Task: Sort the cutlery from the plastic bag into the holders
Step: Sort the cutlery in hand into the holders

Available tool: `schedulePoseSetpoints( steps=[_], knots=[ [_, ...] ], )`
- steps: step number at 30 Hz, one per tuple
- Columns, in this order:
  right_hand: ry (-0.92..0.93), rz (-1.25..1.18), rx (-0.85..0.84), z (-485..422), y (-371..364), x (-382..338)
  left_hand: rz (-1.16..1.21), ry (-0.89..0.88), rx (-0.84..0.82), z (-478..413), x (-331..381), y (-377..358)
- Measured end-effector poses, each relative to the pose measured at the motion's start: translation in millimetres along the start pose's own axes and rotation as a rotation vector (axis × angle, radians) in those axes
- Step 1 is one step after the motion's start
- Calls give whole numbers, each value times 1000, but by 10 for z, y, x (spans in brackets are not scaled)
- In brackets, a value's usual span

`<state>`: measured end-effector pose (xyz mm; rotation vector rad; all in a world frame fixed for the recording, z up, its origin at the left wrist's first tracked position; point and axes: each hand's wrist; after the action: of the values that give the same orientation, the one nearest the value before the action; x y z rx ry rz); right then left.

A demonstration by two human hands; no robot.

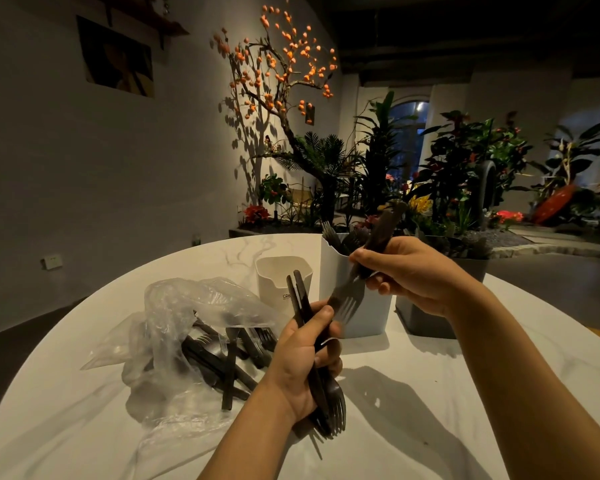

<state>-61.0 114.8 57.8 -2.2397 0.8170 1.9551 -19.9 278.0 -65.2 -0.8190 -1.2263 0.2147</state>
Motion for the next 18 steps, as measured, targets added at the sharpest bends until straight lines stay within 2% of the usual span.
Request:
schedulePoseSetpoints(
  steps=[7, 11, 13, 16, 18],
  knots=[
    [-22, -56, -81, 10, 4, 11, 26, -3, 38, -27, 1, 18],
    [53, -7, -104, 33, -118, 9, 64, 14, 18, -44, 3, 28],
    [118, -25, -14, 41, -205, -2, 94, 18, -11, -41, 13, 24],
    [247, -195, 237, -14, -219, 28, 143, 32, -32, -44, 32, 17],
    [380, -195, 376, -46, -151, 39, 160, 41, -23, -55, 35, 24]
  ],
)
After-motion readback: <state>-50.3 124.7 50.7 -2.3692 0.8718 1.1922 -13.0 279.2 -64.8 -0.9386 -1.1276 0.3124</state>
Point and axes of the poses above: each hand's wrist, its own z-axis away from the middle knuckle, its own y-axis out of the back of the hand, x = y × z, and after that the axes turned 12 degrees about x, right-handed
